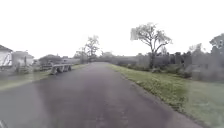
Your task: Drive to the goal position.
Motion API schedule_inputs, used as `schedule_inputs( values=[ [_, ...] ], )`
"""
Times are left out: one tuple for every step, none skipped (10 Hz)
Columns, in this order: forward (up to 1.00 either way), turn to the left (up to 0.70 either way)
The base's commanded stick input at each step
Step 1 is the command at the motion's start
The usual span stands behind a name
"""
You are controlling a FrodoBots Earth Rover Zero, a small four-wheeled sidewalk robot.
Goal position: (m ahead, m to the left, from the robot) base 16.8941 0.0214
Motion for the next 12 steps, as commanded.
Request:
schedule_inputs(
  values=[
    [0.7, 0.0],
    [0.7, 0.0],
    [0.7, 0.0],
    [0.7, 0.0],
    [0.7, 0.0],
    [0.7, 0.0],
    [0.7, 0.0],
    [0.7, 0.0],
    [0.7, 0.0],
    [0.7, 0.0],
    [0.7, 0.0],
    [0.7, 0.0]
  ],
)
